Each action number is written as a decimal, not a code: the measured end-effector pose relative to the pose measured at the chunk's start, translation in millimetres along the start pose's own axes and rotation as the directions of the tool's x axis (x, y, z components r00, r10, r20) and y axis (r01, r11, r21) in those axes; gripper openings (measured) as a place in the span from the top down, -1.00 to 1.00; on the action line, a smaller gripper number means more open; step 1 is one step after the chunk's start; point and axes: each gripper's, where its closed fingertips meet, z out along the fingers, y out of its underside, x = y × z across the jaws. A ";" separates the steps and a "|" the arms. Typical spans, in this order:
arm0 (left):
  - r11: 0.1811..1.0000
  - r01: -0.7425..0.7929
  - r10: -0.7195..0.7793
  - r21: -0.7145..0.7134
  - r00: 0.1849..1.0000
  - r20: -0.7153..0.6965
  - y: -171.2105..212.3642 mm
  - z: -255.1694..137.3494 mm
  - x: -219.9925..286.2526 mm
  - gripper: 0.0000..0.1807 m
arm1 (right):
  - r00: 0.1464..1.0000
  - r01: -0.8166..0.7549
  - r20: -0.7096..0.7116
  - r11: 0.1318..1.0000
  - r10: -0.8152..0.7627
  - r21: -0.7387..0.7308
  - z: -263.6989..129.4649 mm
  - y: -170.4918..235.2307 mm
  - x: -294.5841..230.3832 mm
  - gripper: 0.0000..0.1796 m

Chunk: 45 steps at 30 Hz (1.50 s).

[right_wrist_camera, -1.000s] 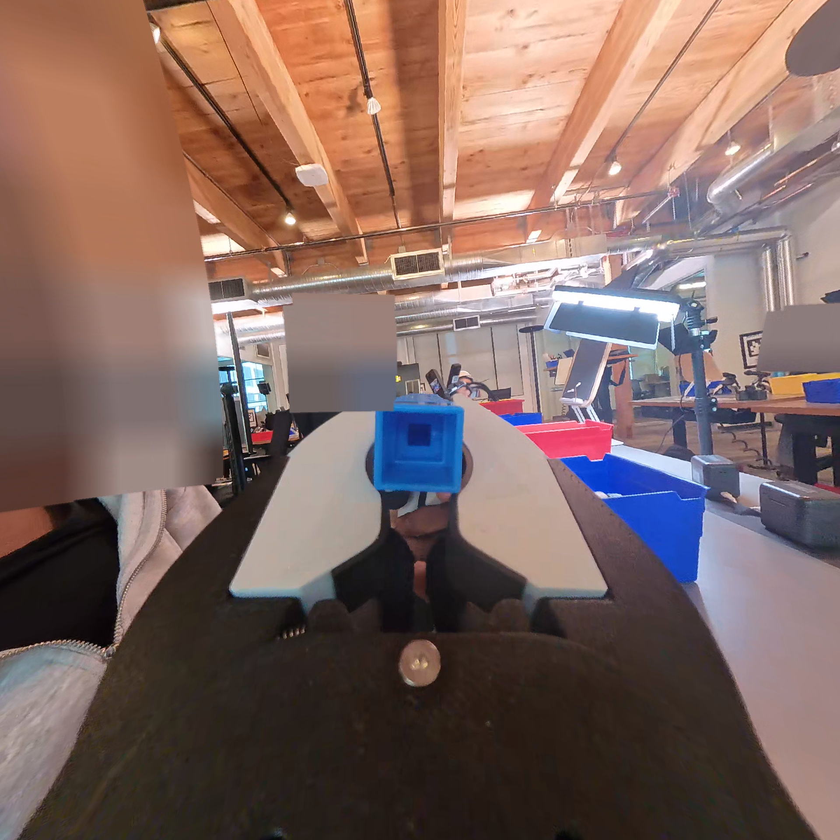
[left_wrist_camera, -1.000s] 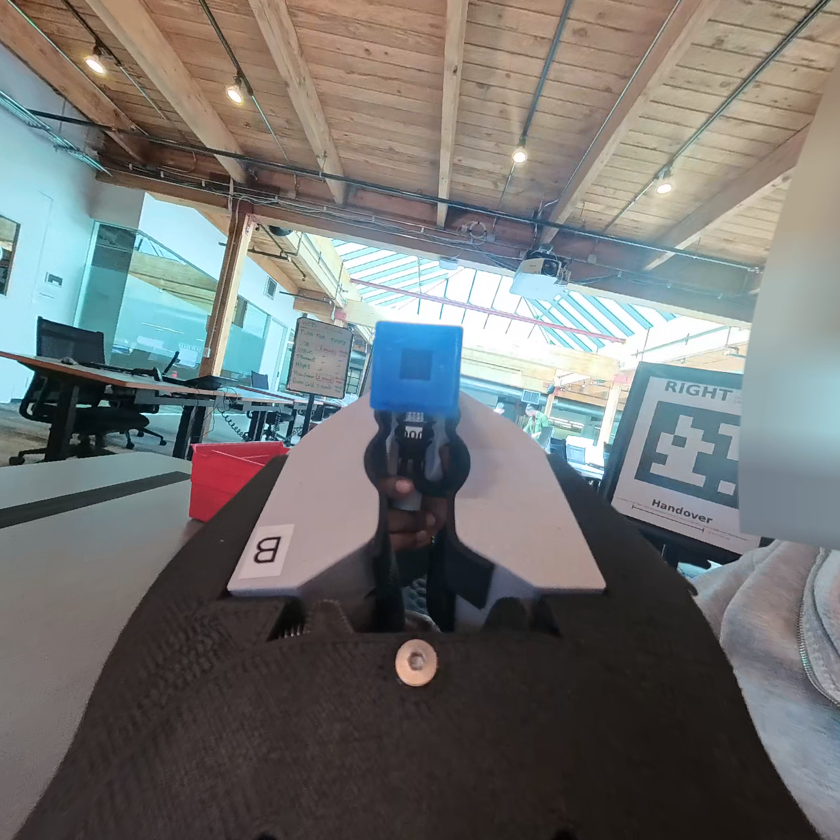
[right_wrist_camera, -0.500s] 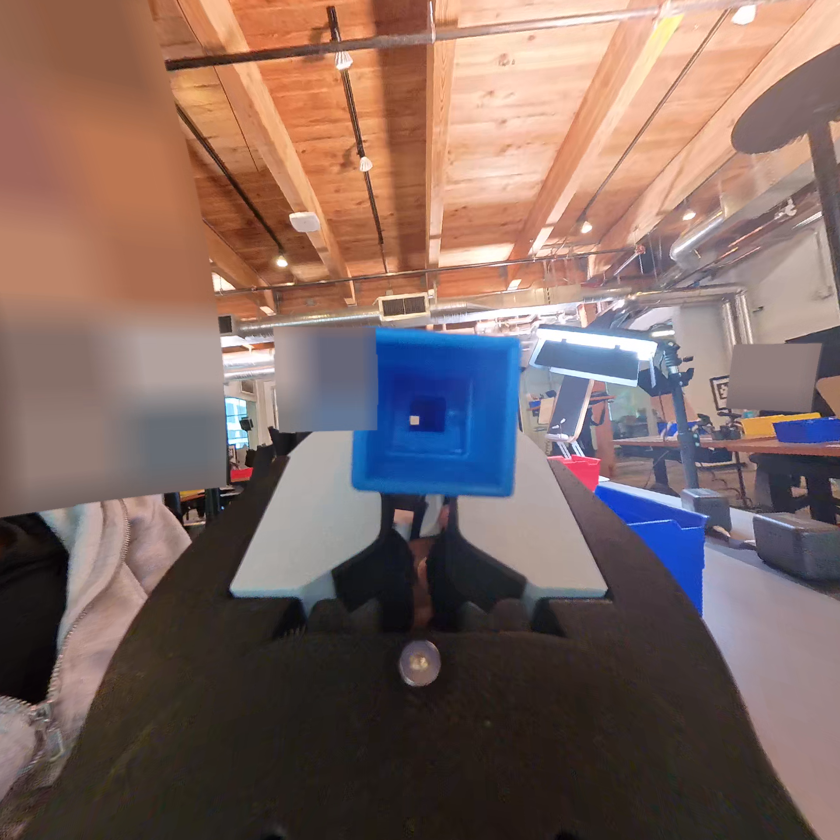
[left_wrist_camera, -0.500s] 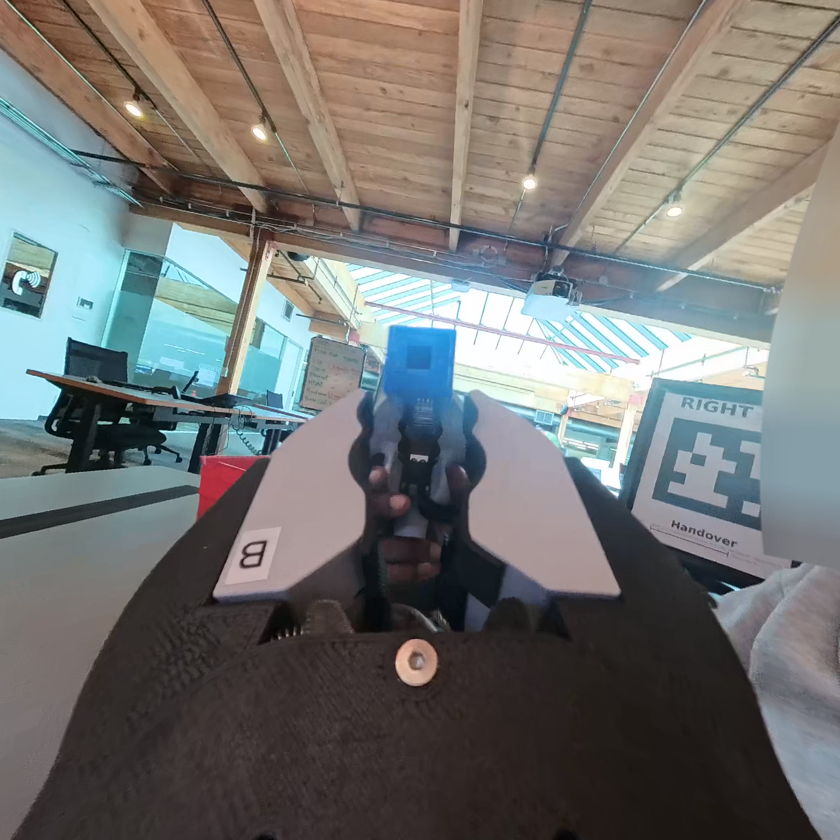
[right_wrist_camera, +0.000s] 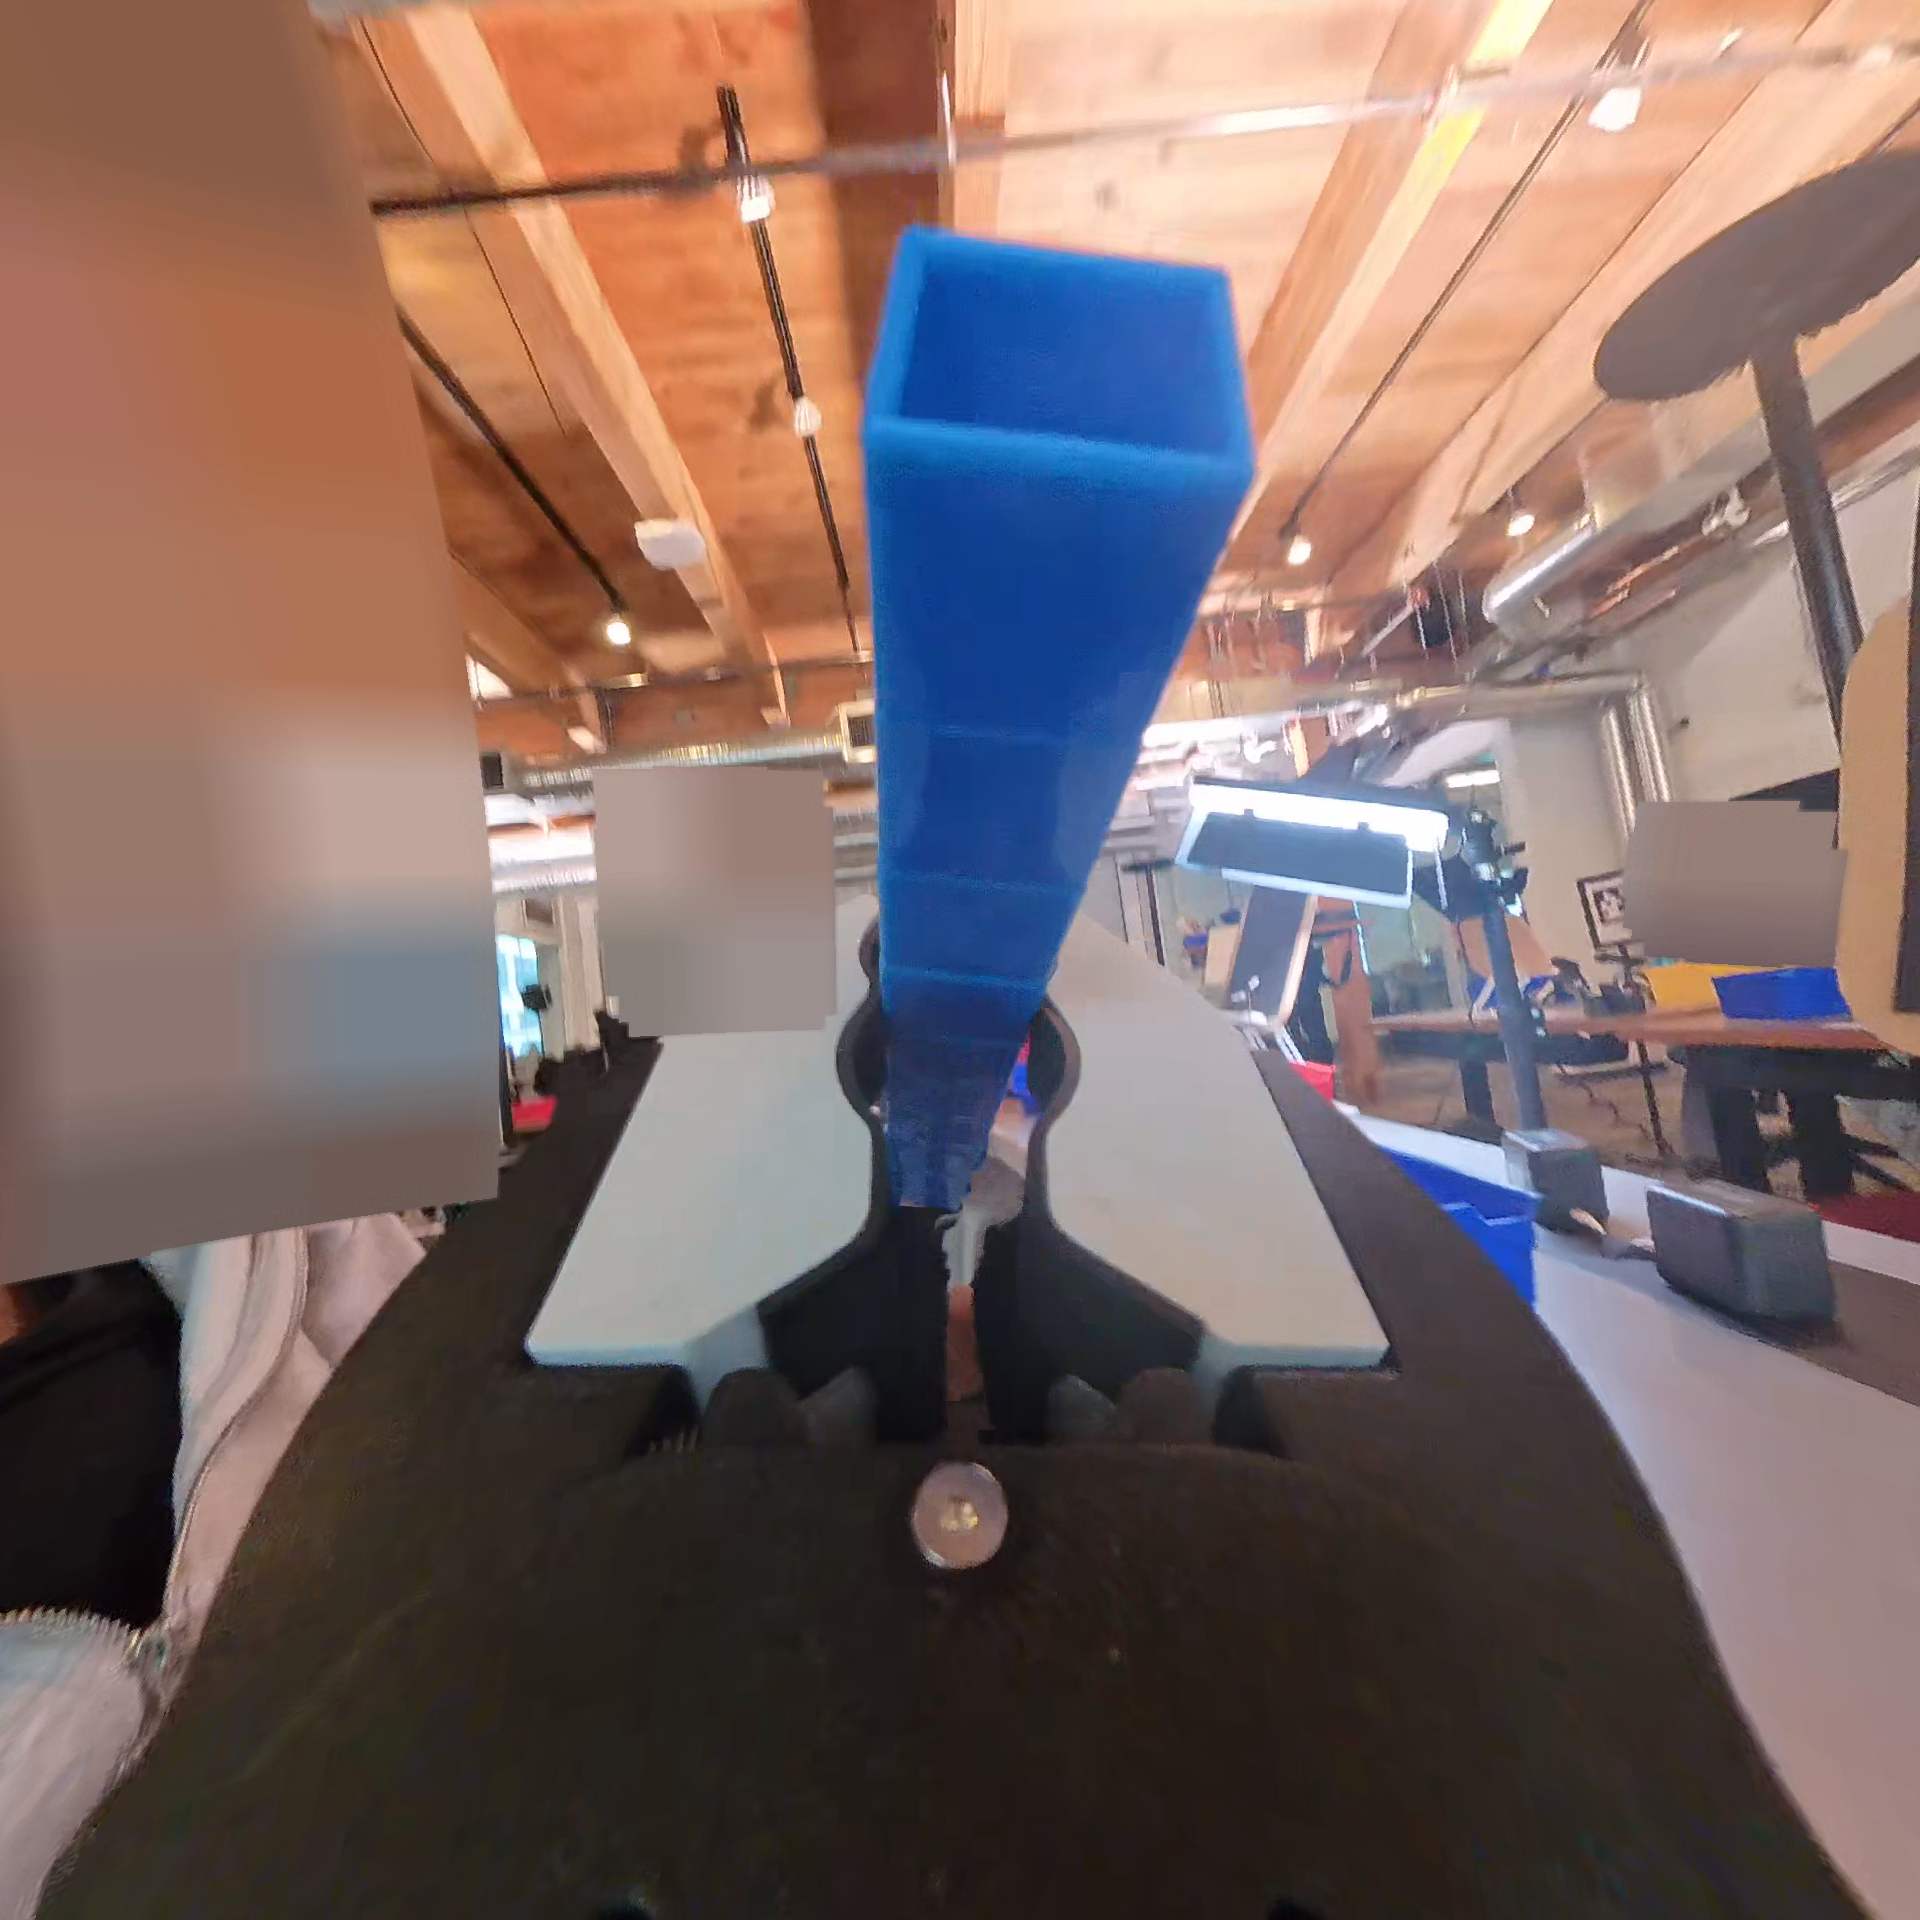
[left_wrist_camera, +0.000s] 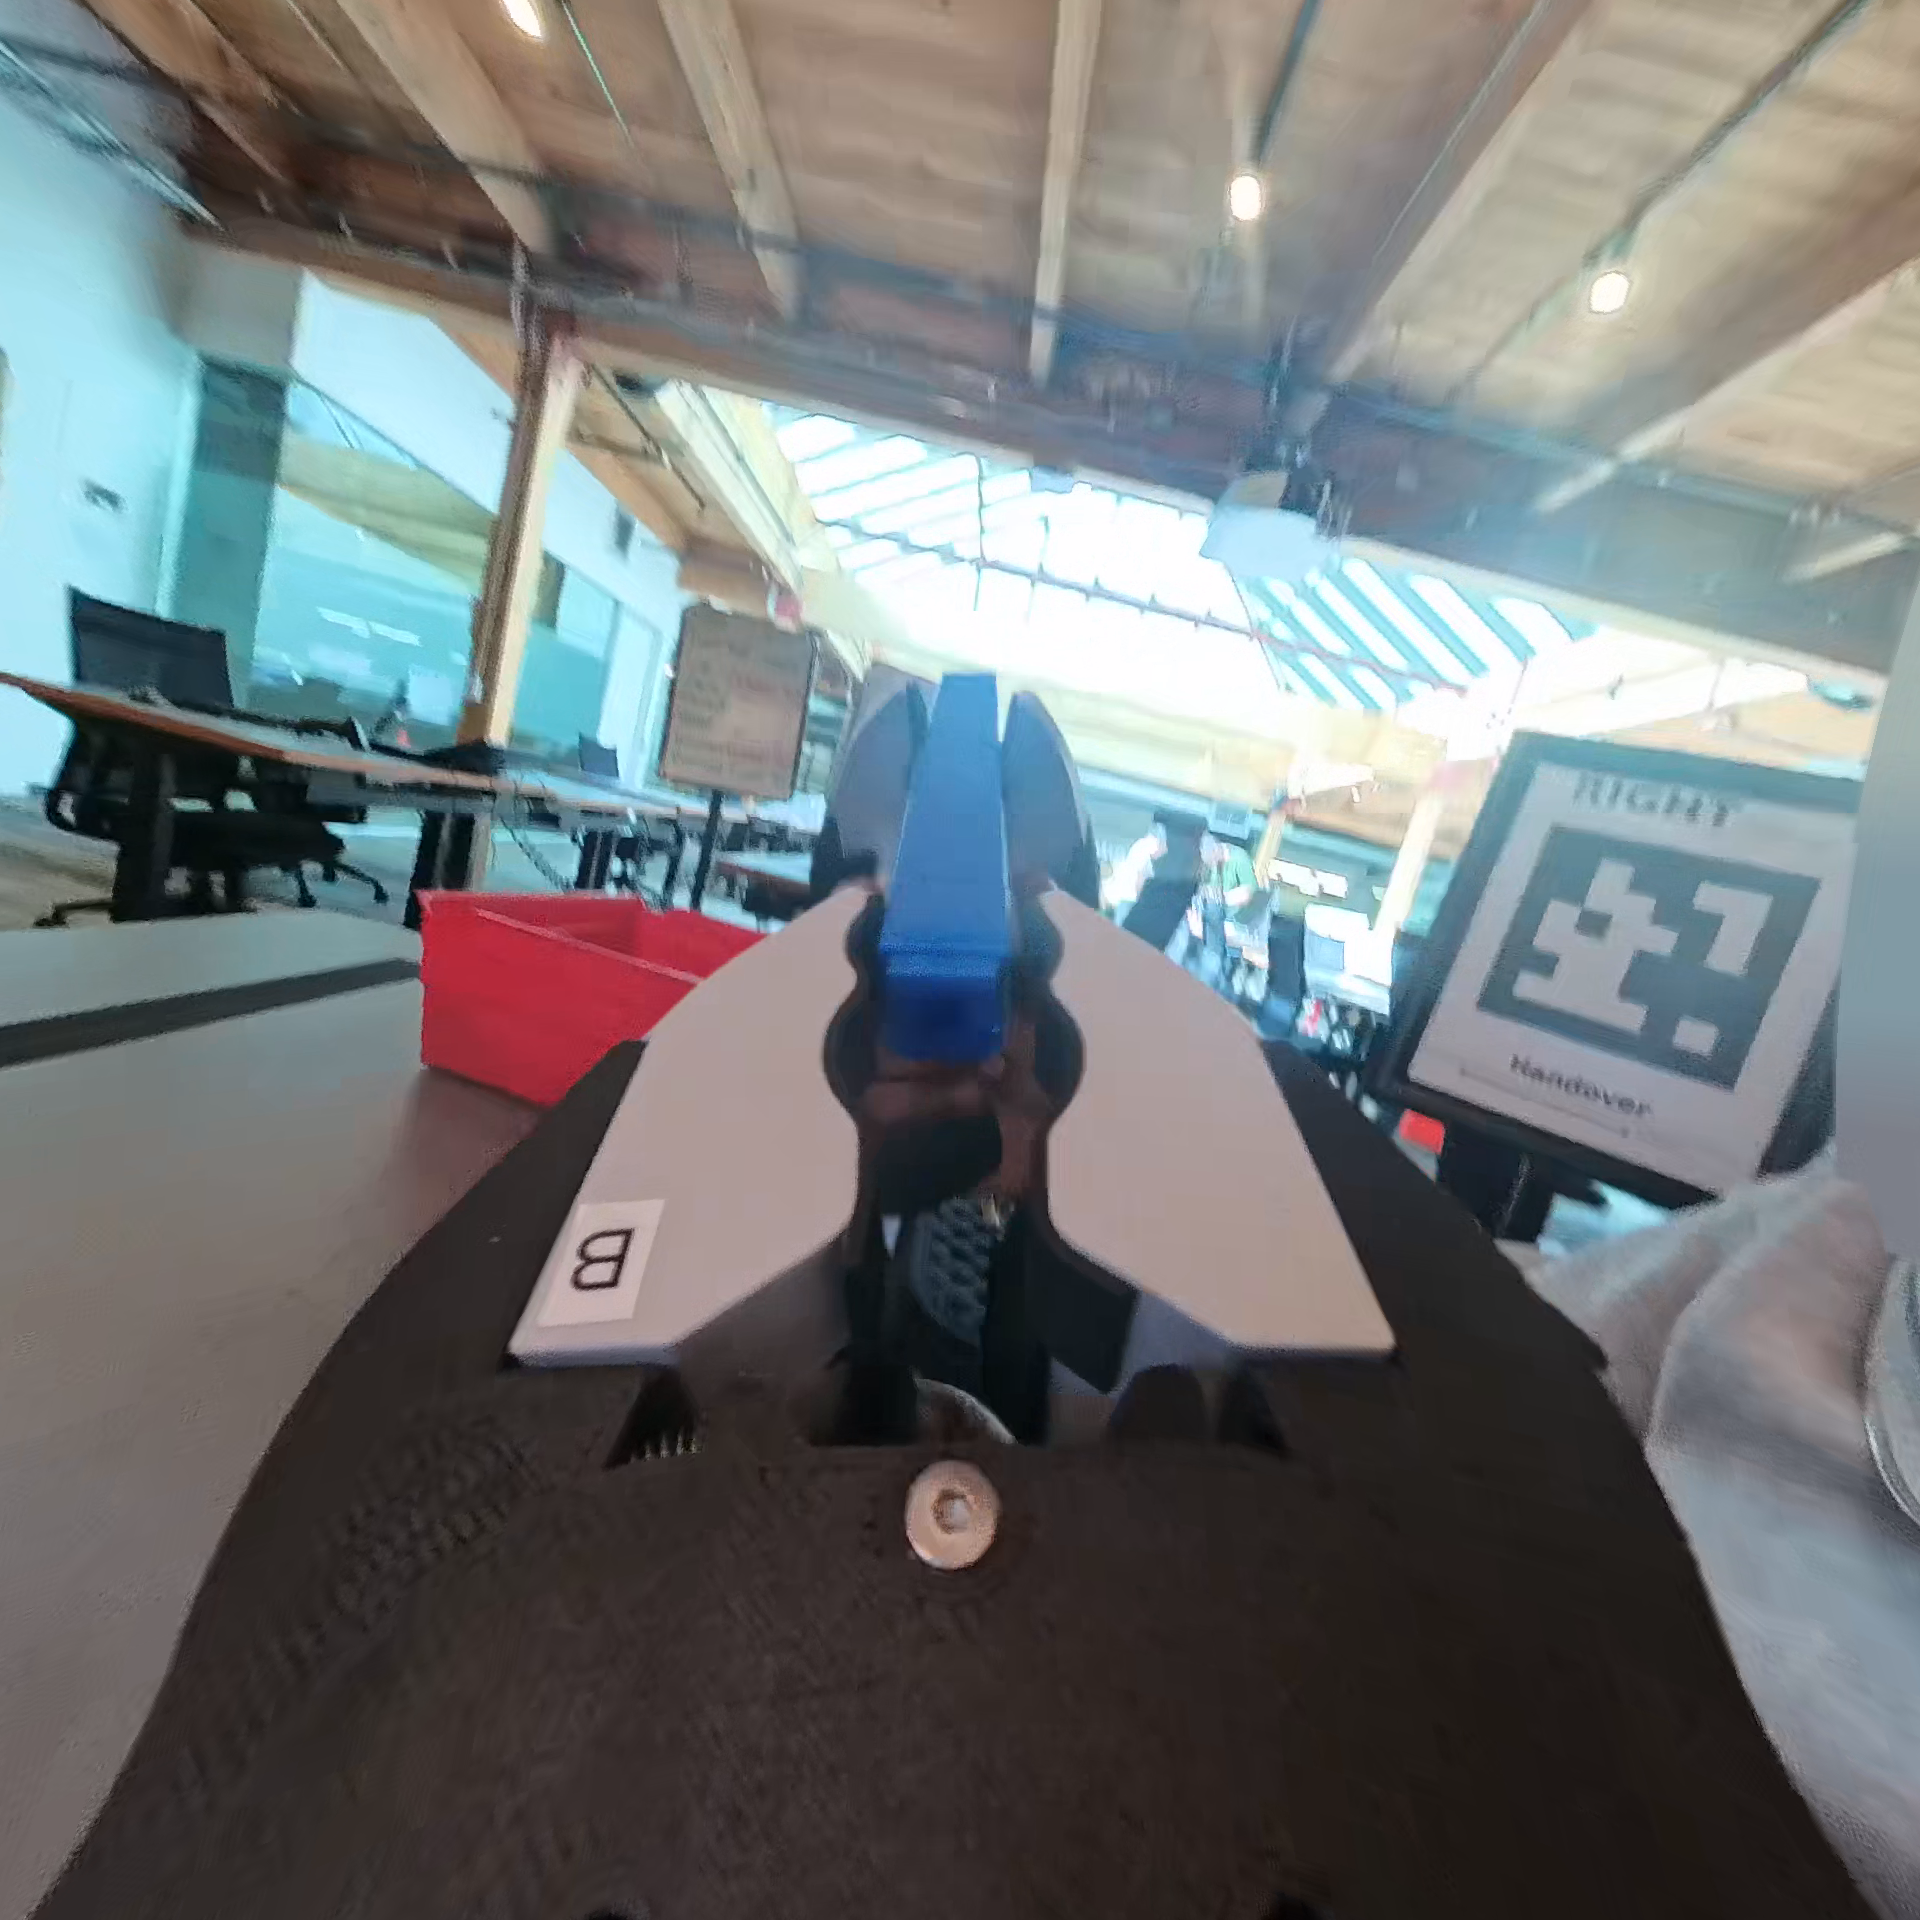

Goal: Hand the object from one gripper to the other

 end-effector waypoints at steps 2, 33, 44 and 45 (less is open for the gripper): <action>0.994 0.023 -0.028 -0.108 0.999 -0.038 9.7 1.2 3.2 0.49 | 0.999 0.036 -0.008 0.997 -0.036 -0.072 -1.8 0.8 -0.4 0.74; 0.965 -0.112 0.106 -0.235 0.994 -0.038 18.1 -4.7 1.9 0.60 | 0.994 0.107 0.106 0.649 -0.040 -0.753 -9.8 131.7 -17.6 0.75; 0.957 -0.076 0.061 -0.279 0.996 -0.065 24.1 -8.3 2.3 0.77 | 0.997 0.064 0.074 0.831 -0.027 -0.553 1.2 79.4 -16.6 0.50; 0.953 -0.073 0.054 -0.294 0.996 -0.071 27.9 -7.7 3.1 0.77 | 0.998 0.053 0.067 0.849 -0.021 -0.526 2.3 74.3 -16.1 0.55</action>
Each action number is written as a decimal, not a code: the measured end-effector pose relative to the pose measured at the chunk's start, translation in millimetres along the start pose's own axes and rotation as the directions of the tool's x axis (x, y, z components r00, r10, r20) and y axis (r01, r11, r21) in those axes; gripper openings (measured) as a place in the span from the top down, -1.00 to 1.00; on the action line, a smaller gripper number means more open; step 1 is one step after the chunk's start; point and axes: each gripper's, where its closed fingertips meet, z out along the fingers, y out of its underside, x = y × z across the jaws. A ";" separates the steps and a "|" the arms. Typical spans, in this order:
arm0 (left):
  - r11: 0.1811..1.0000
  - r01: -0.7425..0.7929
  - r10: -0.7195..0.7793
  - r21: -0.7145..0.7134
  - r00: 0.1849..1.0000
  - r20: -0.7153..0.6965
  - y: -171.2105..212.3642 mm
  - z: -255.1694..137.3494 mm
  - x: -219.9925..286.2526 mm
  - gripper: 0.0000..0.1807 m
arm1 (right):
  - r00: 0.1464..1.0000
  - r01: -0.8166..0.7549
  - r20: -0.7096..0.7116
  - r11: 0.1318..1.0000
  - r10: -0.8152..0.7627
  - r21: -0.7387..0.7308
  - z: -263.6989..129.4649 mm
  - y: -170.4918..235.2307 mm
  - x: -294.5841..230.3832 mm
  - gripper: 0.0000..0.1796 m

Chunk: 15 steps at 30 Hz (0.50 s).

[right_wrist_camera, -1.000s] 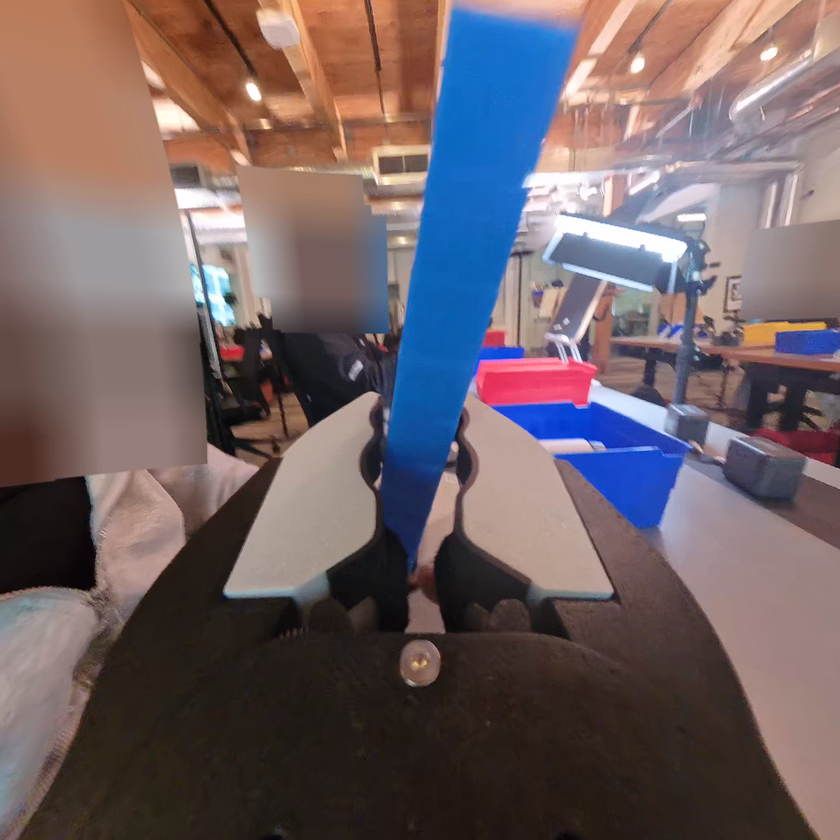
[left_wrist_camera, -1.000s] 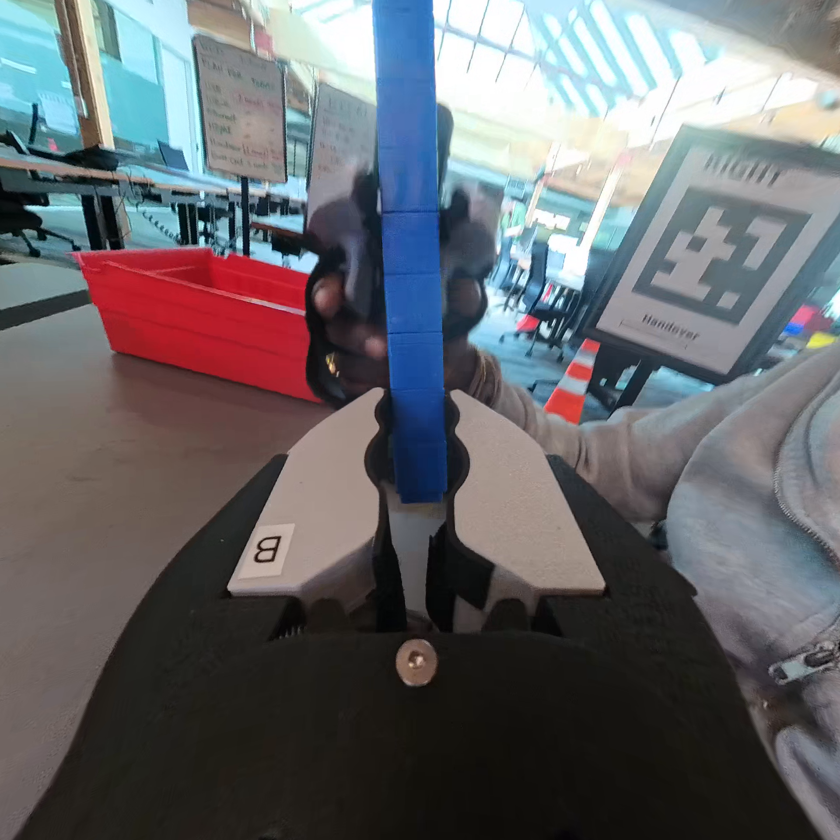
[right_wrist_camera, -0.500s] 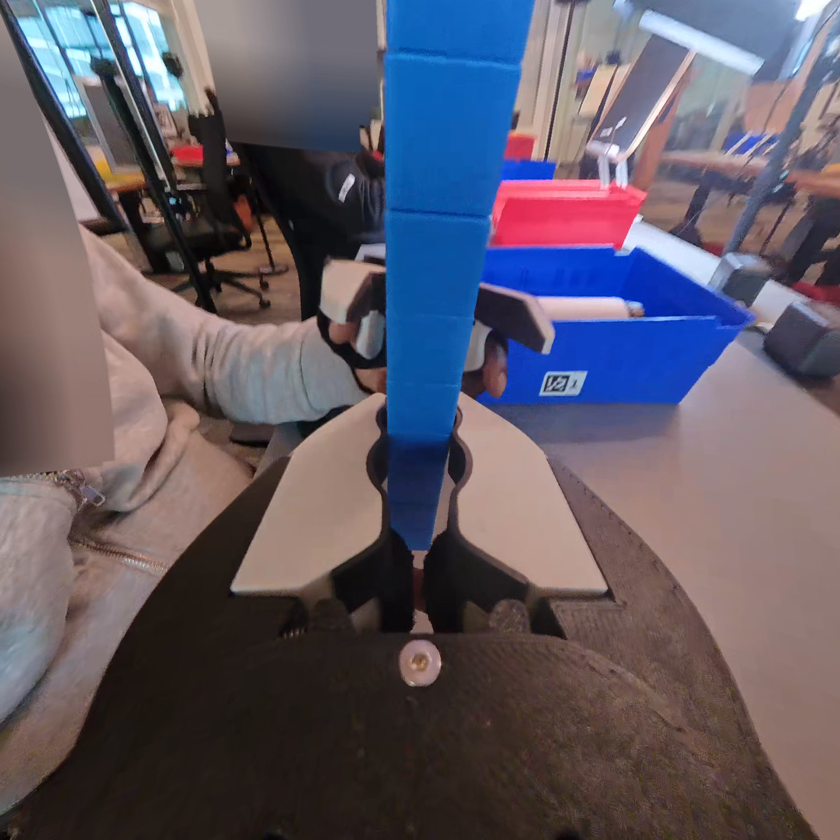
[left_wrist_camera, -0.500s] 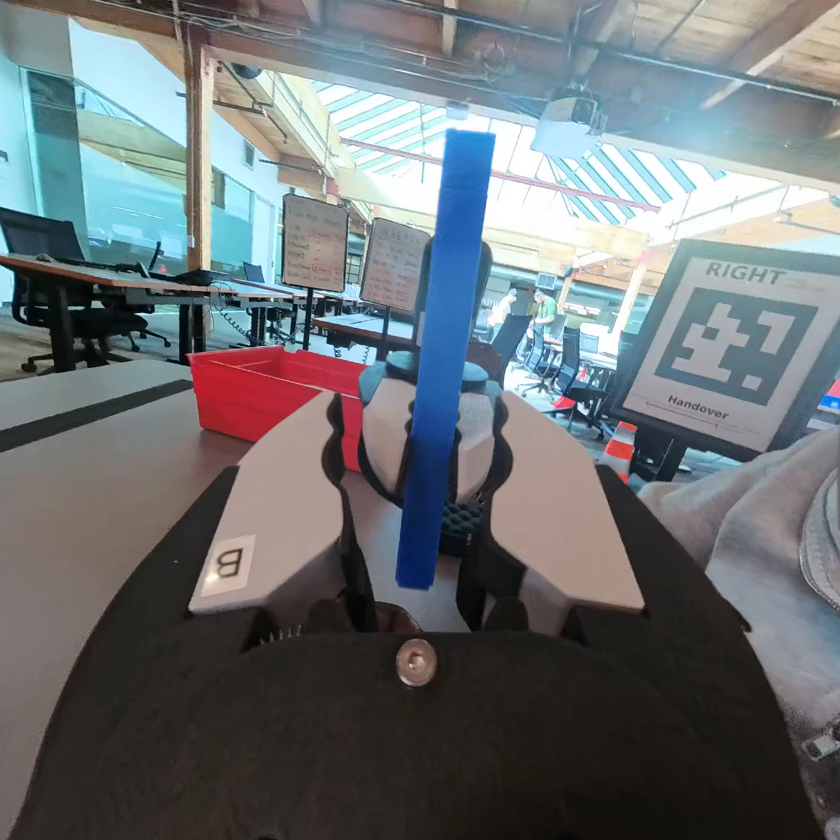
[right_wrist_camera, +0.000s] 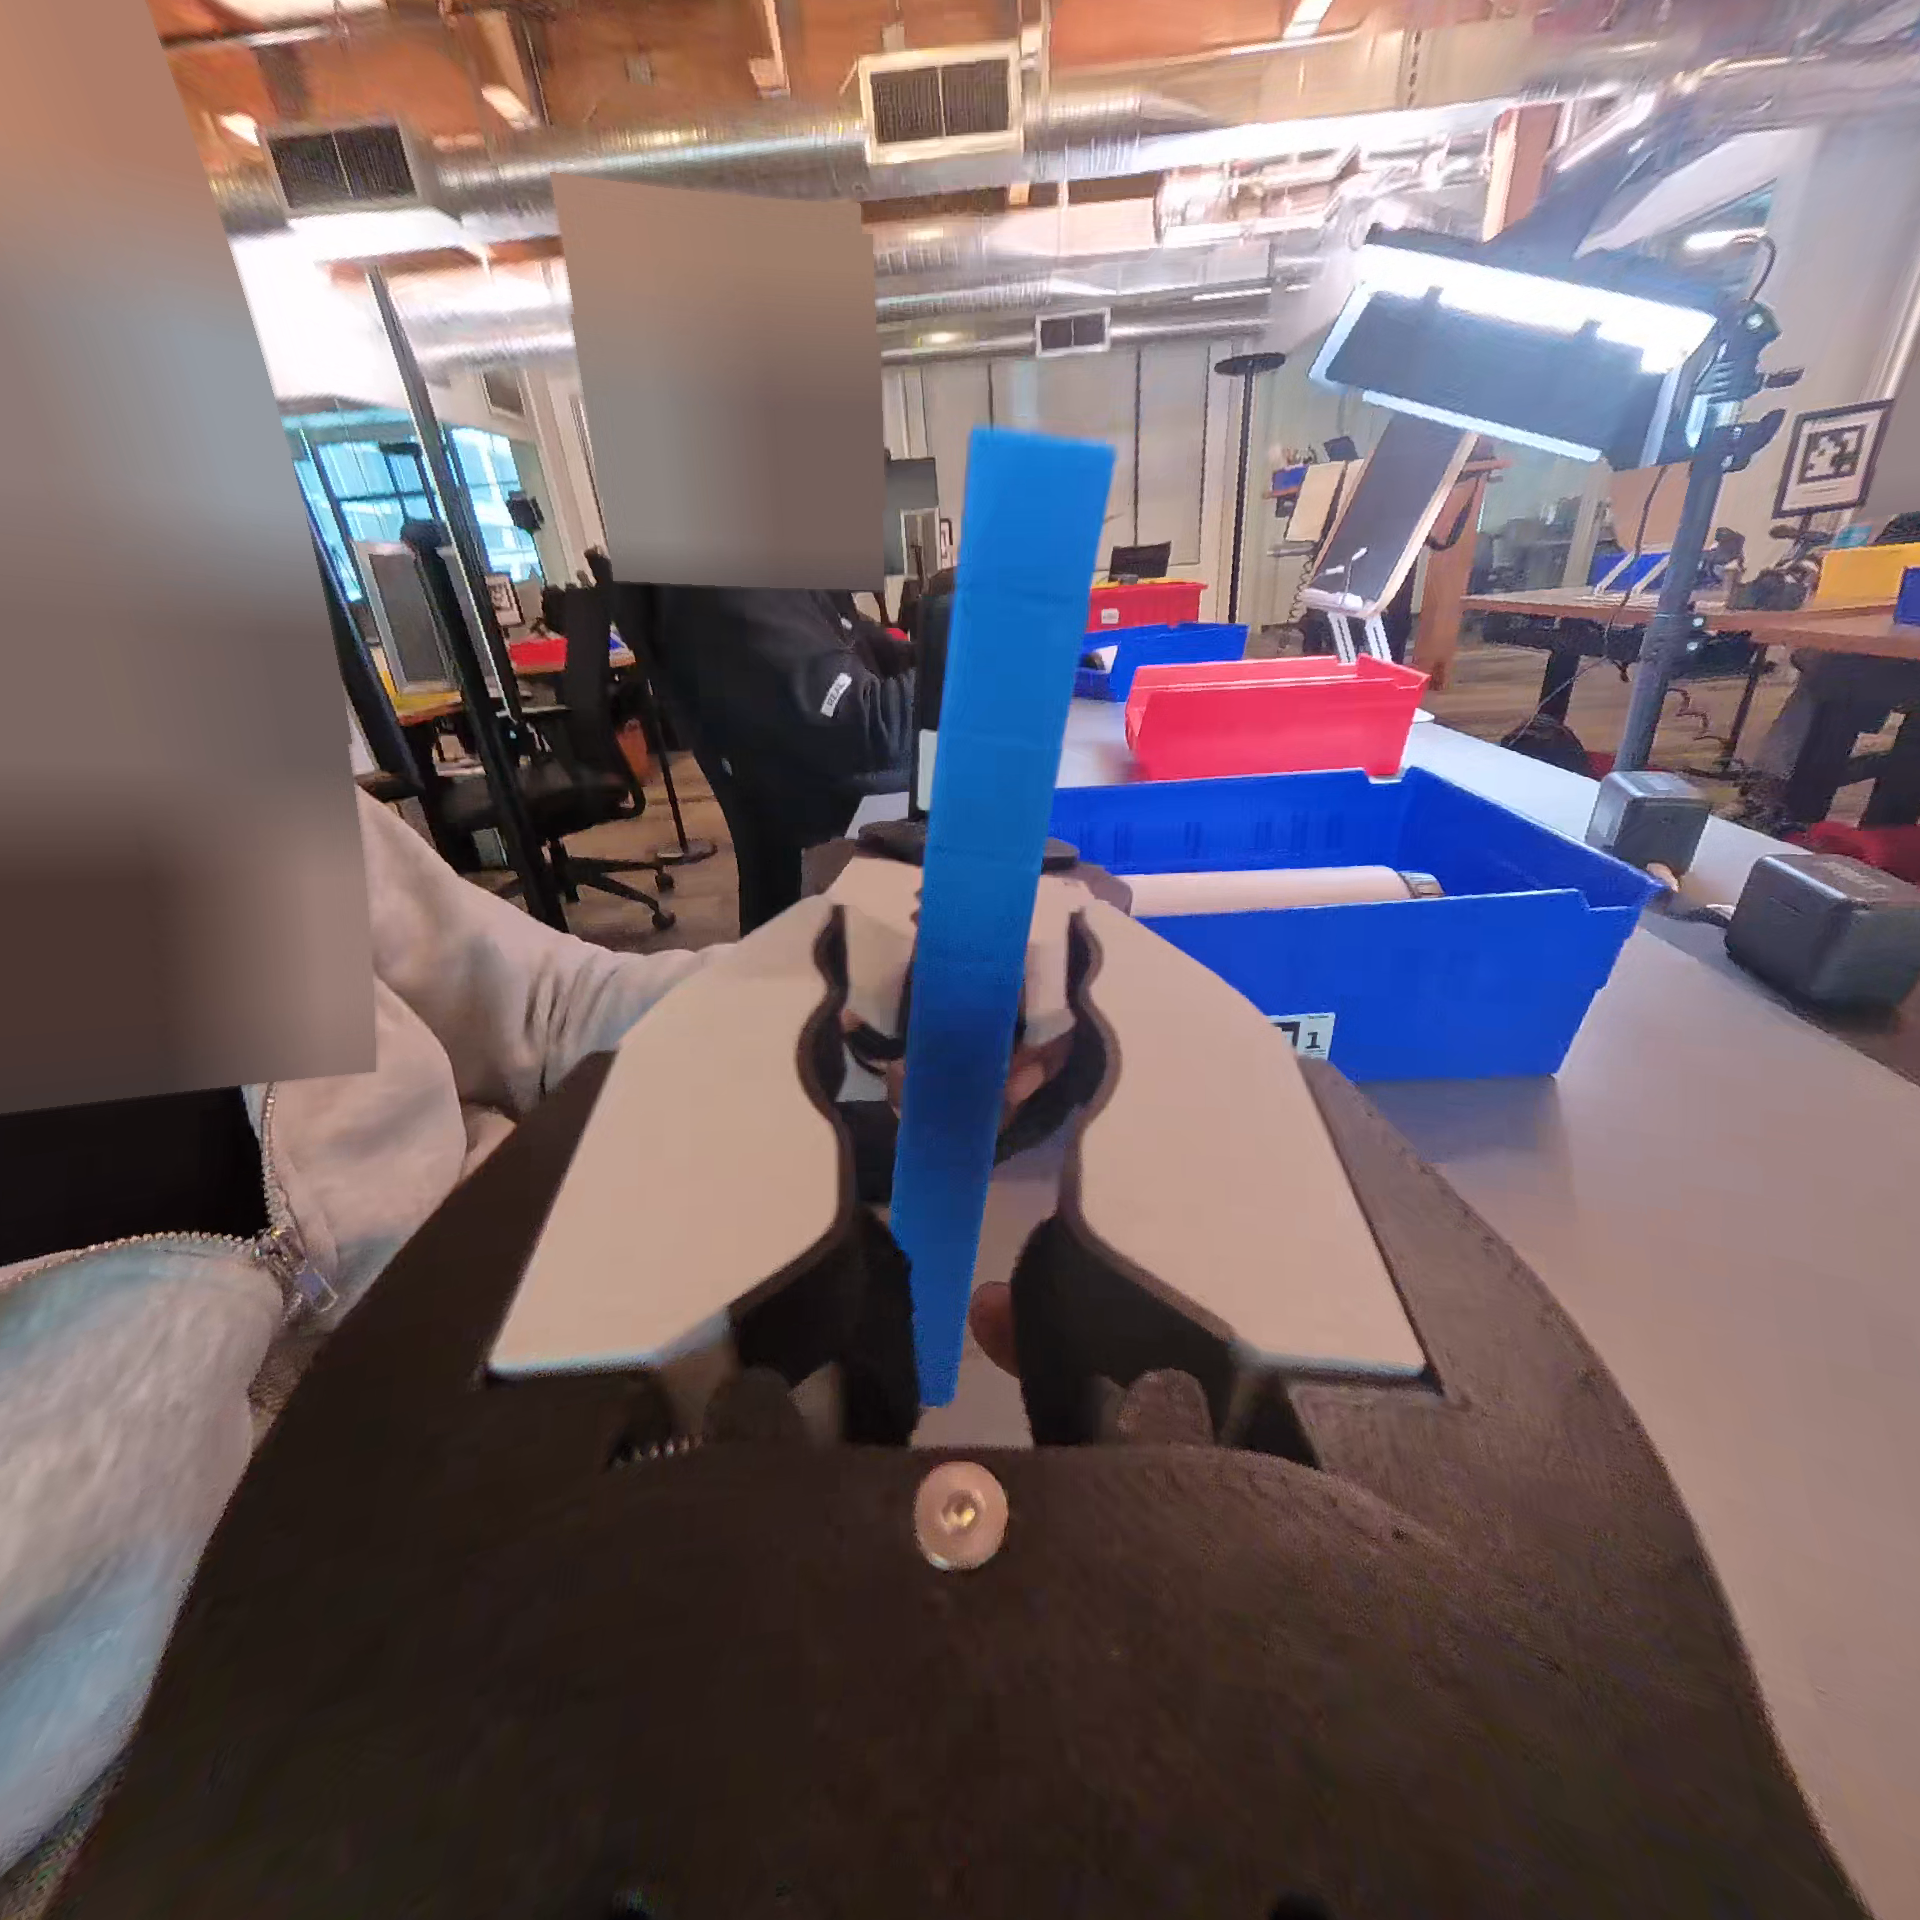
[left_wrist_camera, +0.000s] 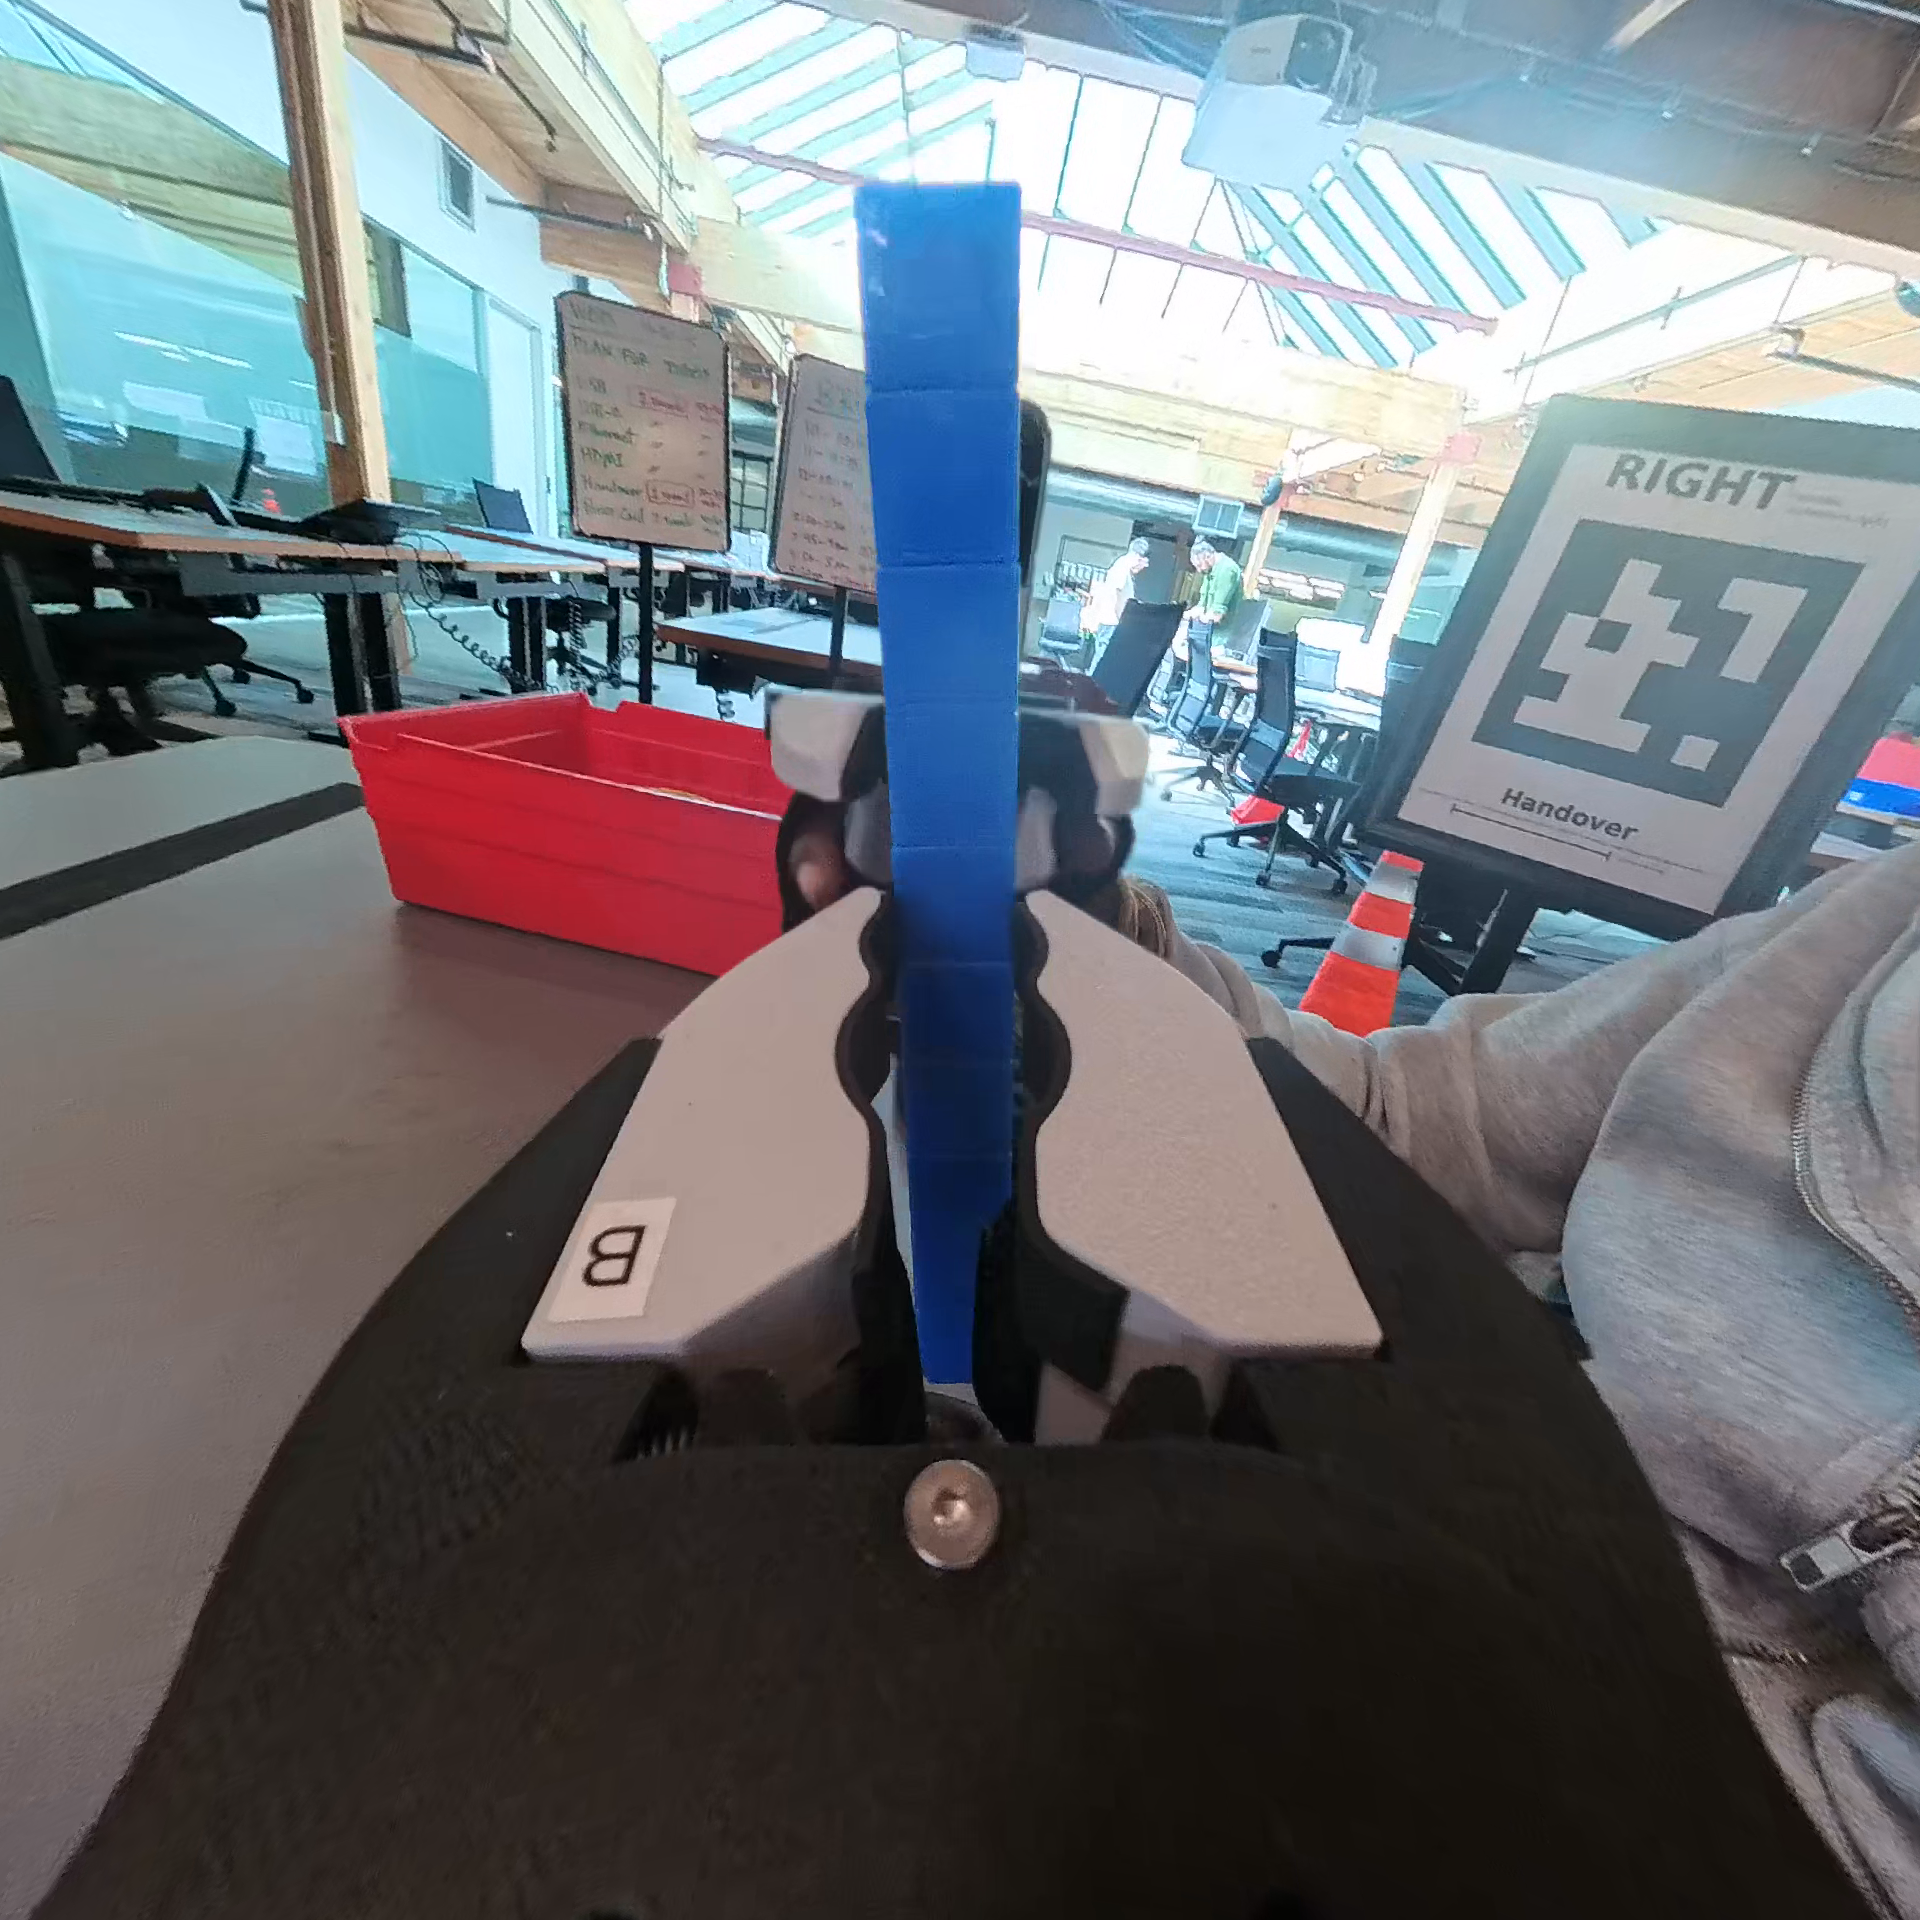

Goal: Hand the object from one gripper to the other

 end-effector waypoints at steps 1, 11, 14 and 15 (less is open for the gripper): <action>1.000 0.003 -0.003 -0.022 1.000 -0.007 4.1 1.8 1.0 0.77 | 1.000 -0.008 0.001 1.000 0.008 0.009 -0.8 -0.9 0.7 0.70; 0.993 -0.022 0.021 0.120 1.000 0.007 -27.0 -9.8 3.4 0.47 | 0.999 0.038 0.034 0.987 -0.033 -0.159 8.5 25.8 -5.5 0.77; 0.990 -0.052 0.053 0.128 0.999 -0.009 -28.7 -10.7 7.8 0.76 | 0.999 0.031 0.036 0.978 -0.024 -0.208 15.8 37.4 -5.8 0.77; 0.988 -0.073 0.073 0.135 0.997 0.002 -30.0 -11.2 7.4 0.76 | 0.999 0.025 0.034 0.979 -0.018 -0.201 16.8 37.3 -5.3 0.77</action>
